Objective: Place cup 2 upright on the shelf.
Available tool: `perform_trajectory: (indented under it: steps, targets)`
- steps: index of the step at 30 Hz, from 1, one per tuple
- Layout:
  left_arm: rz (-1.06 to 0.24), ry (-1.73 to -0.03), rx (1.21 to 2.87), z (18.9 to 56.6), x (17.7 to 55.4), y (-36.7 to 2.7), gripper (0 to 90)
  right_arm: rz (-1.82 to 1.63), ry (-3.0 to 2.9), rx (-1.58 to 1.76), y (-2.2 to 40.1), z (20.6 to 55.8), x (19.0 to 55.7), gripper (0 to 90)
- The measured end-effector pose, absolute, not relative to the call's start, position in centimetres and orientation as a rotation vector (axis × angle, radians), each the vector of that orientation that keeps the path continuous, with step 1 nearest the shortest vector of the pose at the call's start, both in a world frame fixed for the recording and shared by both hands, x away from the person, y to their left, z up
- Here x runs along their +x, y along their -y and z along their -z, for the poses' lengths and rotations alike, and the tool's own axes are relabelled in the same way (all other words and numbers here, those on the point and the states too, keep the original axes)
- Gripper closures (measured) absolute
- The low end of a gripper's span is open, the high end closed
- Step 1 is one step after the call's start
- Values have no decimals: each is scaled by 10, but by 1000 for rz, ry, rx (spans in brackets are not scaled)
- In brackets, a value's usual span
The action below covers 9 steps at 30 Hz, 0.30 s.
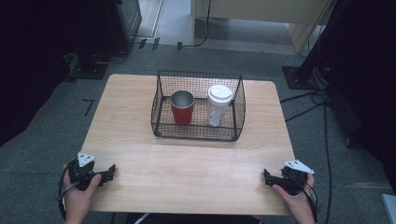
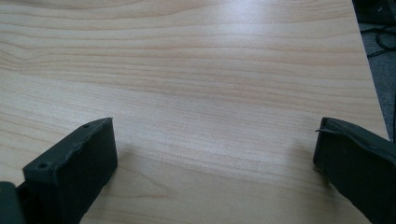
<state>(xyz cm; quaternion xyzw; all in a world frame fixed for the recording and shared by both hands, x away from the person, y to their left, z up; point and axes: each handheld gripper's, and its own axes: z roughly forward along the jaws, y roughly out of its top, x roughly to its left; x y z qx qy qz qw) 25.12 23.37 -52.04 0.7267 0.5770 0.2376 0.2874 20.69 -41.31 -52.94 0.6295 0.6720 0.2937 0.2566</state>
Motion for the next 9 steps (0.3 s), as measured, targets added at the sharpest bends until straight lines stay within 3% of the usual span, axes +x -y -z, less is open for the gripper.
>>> perform_trajectory:
  steps: [9]
  targets:
    - [-654,-1590,1909,520,251,-229,0,-798,-1824,1708,413,529,207,0]
